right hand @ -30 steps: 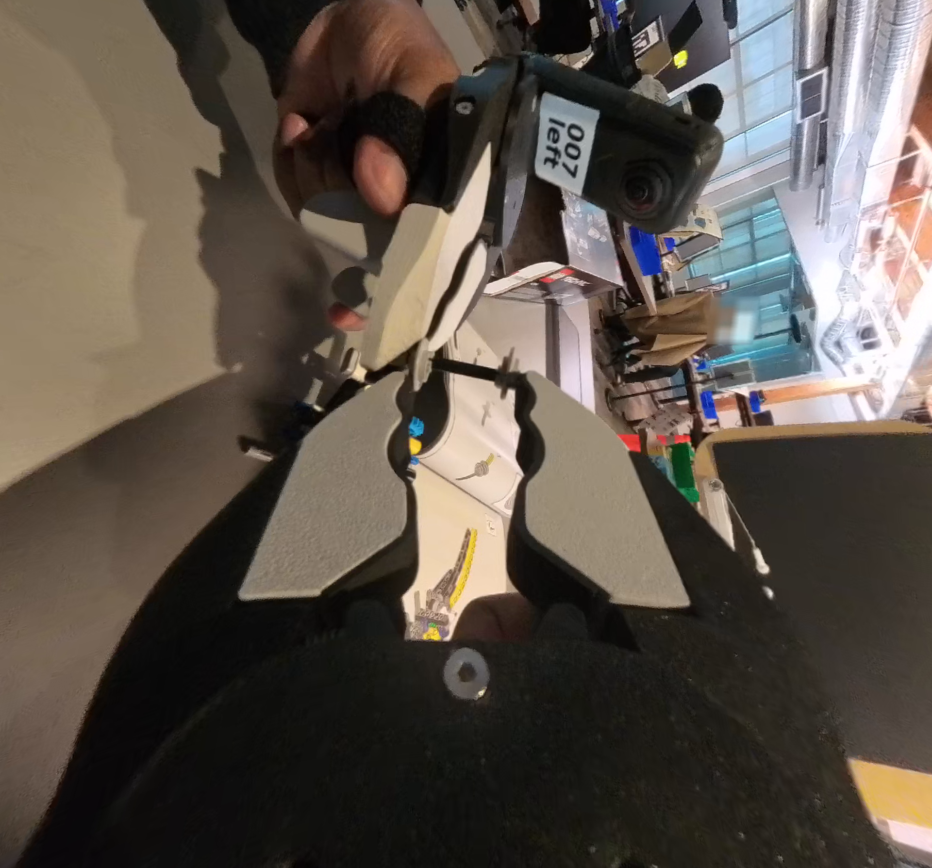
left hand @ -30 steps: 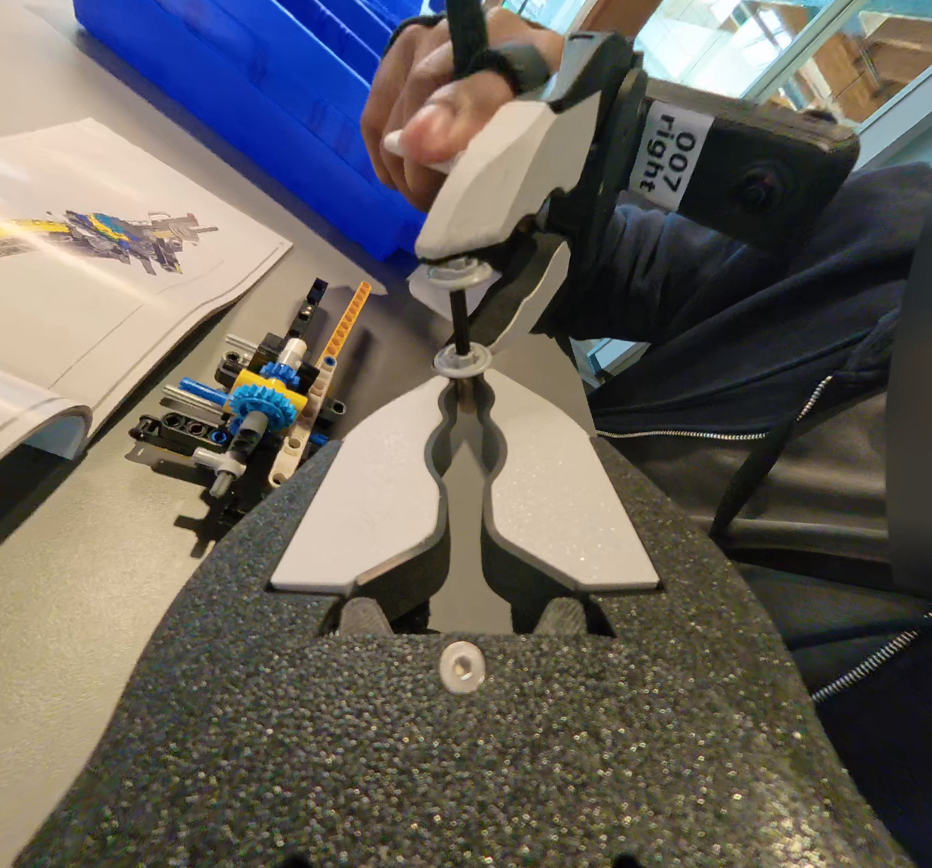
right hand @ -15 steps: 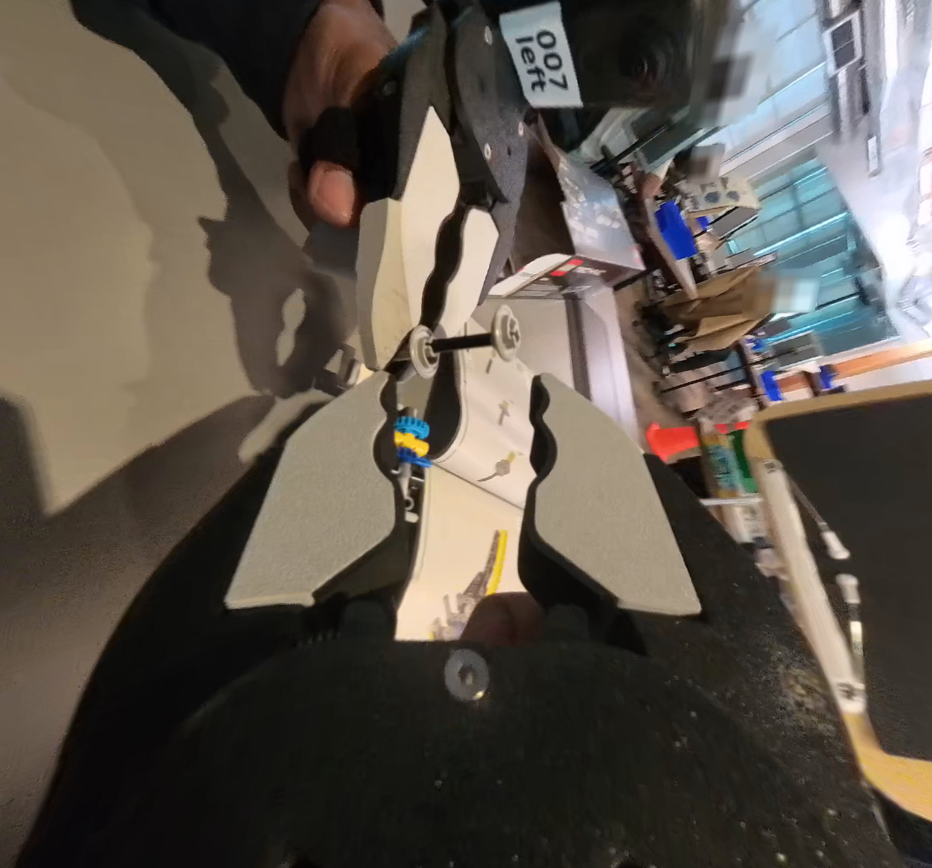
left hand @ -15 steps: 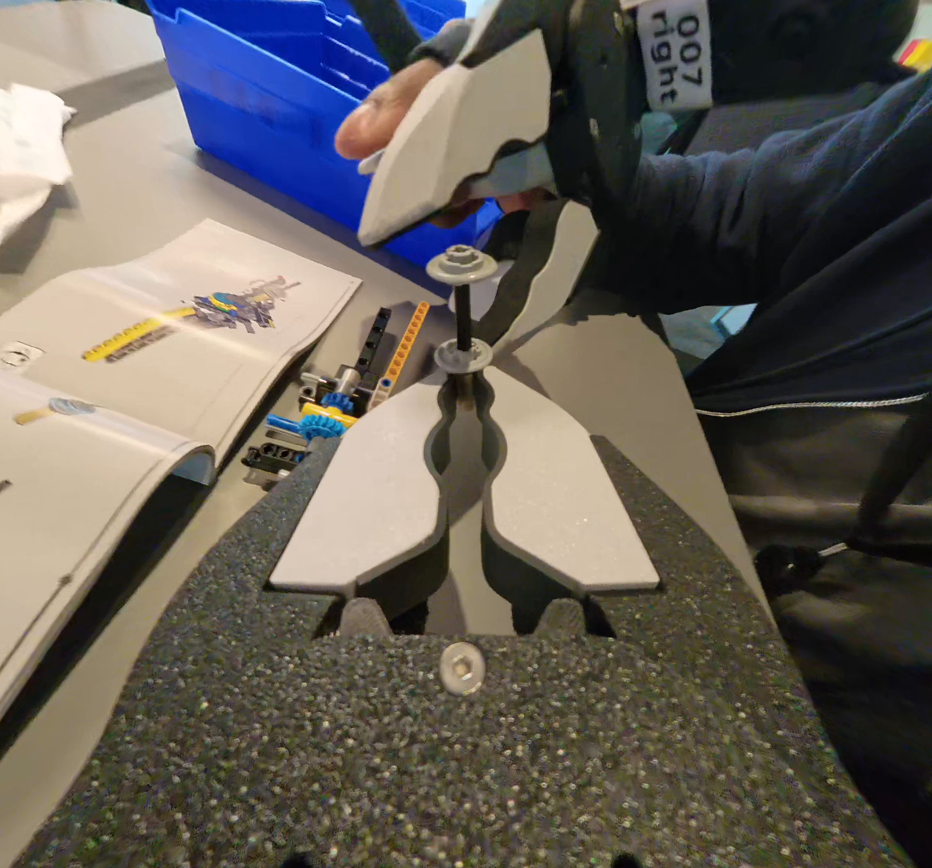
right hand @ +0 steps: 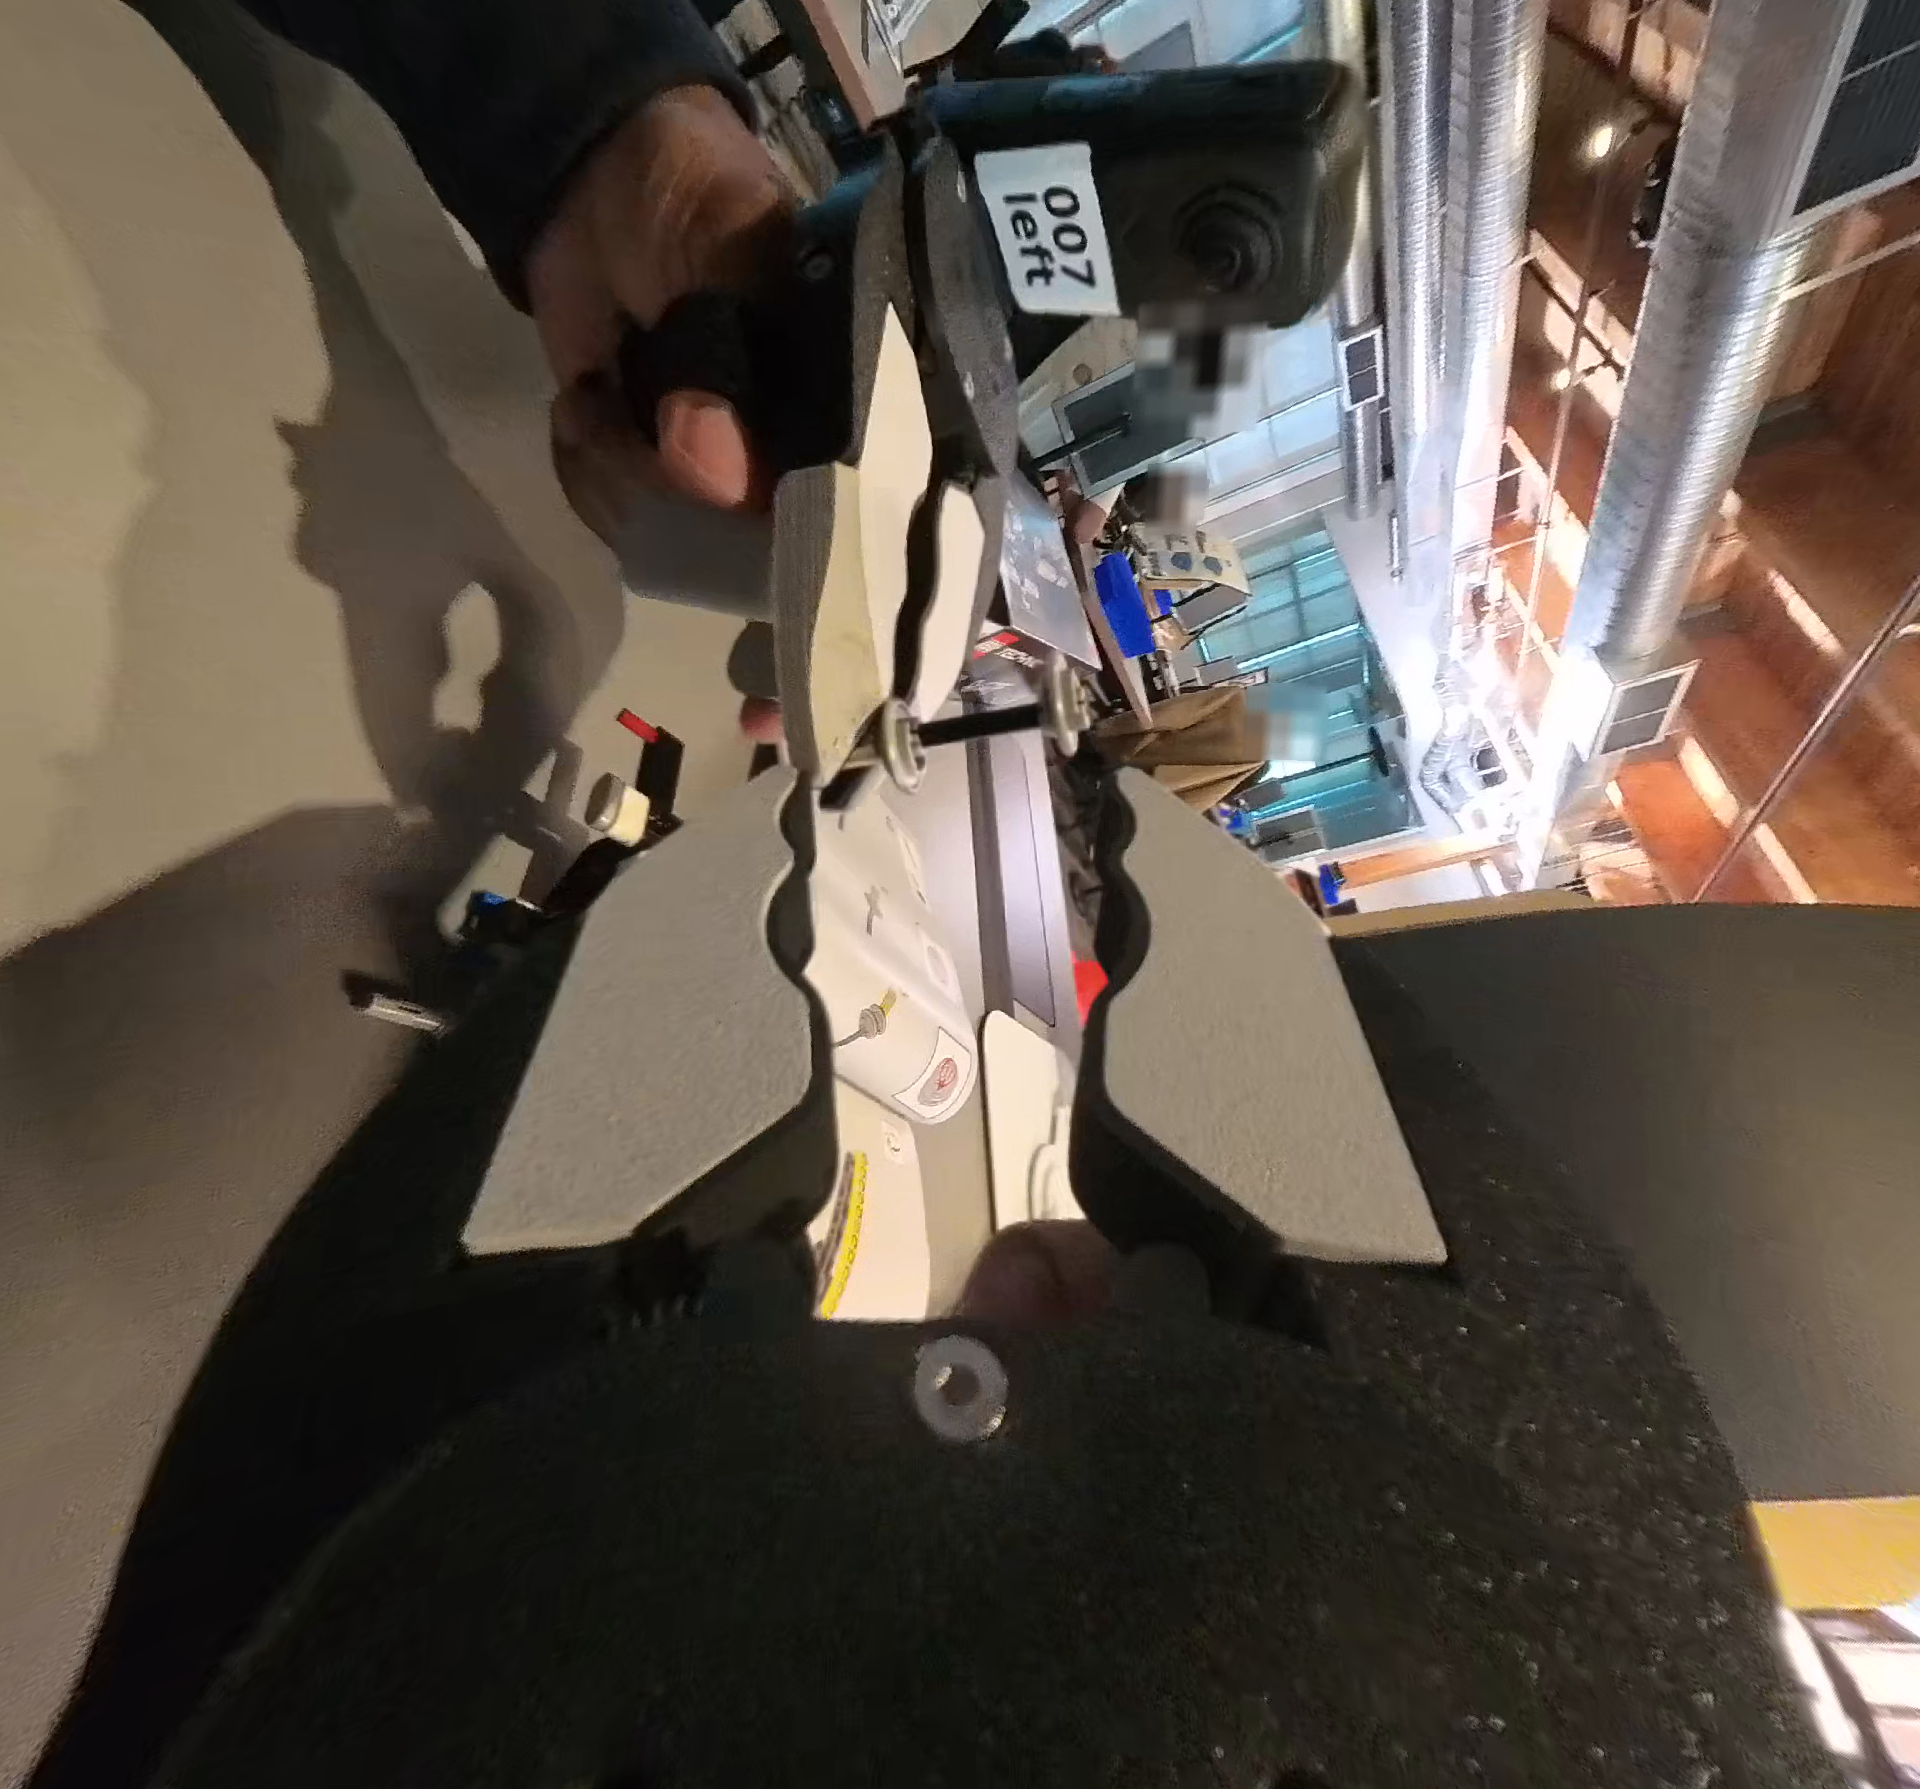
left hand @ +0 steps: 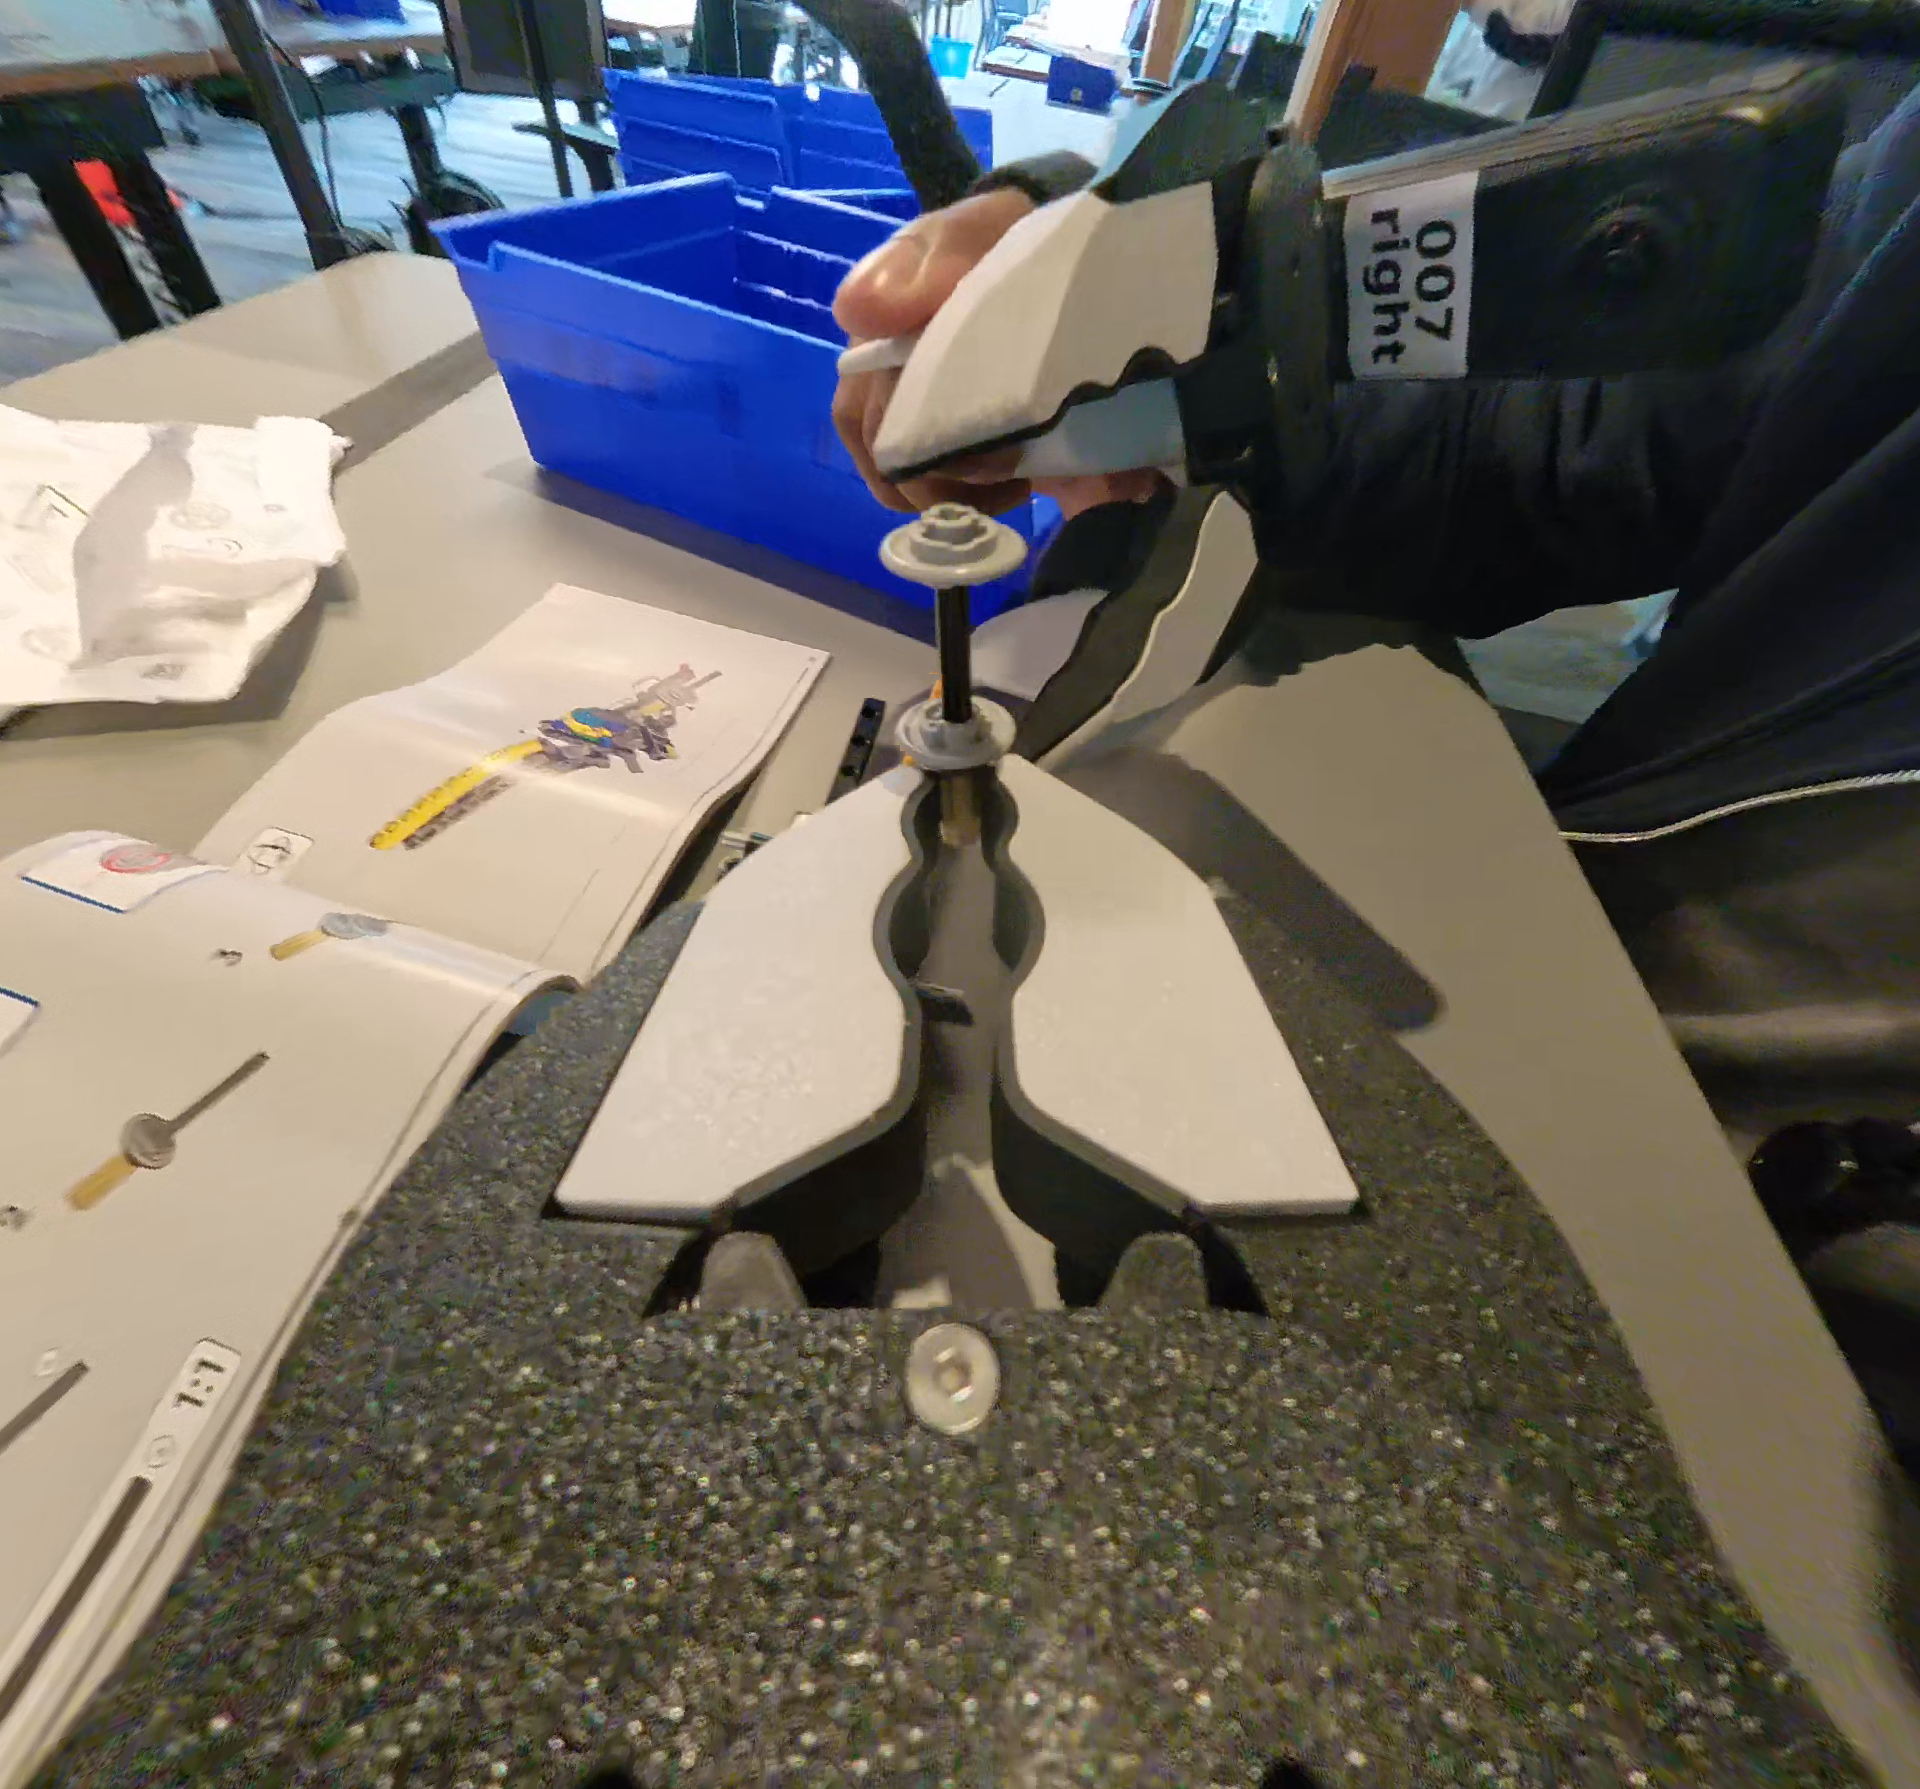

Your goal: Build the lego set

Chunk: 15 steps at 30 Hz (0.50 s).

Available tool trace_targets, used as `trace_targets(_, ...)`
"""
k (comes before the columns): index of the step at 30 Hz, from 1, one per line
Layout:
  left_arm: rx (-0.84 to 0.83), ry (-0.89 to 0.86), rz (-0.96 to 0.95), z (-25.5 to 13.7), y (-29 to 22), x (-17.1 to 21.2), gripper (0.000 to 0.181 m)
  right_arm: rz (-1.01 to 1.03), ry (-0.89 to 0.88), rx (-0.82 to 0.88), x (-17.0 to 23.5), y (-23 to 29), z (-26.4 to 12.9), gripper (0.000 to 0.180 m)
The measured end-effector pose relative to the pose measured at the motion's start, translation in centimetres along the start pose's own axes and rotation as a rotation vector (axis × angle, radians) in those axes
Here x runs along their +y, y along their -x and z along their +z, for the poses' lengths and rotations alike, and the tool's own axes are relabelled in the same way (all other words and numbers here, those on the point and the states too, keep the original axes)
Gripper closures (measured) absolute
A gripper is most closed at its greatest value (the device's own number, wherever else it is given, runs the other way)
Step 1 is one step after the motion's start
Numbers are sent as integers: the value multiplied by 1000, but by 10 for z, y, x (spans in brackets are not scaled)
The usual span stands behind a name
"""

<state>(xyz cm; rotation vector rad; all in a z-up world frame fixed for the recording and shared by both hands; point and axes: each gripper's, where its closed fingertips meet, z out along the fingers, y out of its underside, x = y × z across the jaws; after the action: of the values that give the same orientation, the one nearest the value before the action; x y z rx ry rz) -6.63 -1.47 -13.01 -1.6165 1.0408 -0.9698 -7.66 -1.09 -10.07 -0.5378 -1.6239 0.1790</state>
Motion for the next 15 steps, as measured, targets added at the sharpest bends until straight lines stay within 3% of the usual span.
trace_targets(8, -169, -22, 361, -2, 5, -6, 174, -38, -25, 37, -6, 3, -5, 128)
trace_targets(15, -223, -112, 534, -4, 2, -12, 174, -34, -38, 56, -5, 10, -6, 129)
